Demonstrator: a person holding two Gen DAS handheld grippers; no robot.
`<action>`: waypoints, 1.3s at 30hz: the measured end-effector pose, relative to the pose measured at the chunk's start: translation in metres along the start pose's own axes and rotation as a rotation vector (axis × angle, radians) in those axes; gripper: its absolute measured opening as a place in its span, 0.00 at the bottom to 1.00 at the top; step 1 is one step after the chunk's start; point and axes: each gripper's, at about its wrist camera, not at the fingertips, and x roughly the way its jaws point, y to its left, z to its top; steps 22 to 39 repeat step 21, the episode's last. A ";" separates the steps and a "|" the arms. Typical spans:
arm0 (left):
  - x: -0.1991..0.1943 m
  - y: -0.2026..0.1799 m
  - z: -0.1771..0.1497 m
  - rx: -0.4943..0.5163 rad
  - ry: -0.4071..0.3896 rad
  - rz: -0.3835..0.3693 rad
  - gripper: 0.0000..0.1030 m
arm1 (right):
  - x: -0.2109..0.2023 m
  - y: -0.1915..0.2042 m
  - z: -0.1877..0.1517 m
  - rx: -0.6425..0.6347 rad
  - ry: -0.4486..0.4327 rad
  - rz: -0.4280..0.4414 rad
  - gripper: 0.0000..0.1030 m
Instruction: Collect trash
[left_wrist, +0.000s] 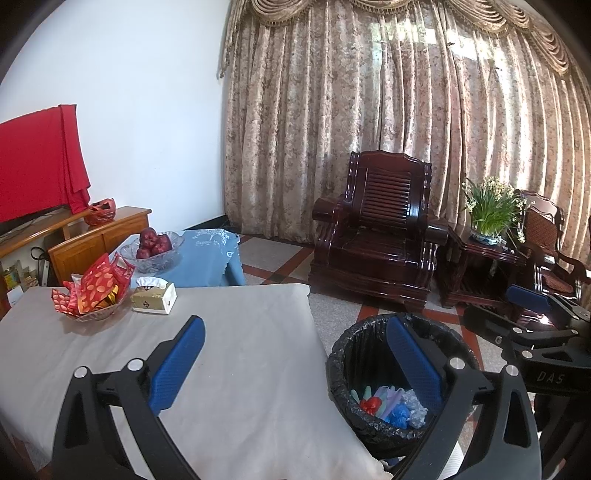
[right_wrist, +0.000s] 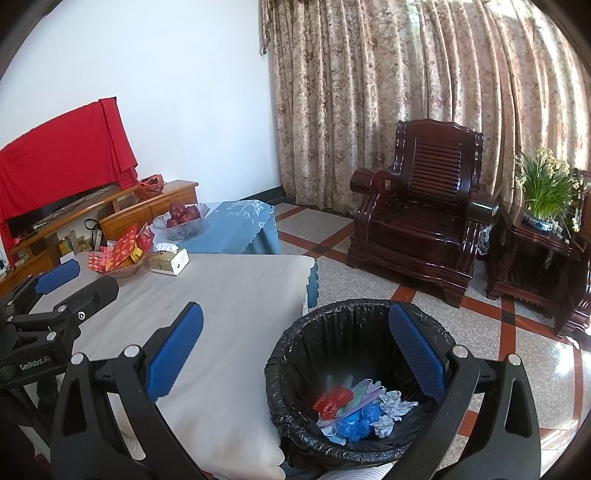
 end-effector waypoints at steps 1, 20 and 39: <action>0.000 0.000 0.000 -0.001 0.000 0.000 0.94 | 0.000 0.000 0.000 -0.001 -0.001 -0.001 0.95; 0.005 0.001 -0.007 -0.010 0.007 0.001 0.94 | 0.002 -0.003 -0.002 0.001 0.003 0.002 0.95; 0.005 0.000 -0.007 -0.010 0.007 0.001 0.94 | 0.001 -0.004 -0.002 0.000 0.003 0.002 0.95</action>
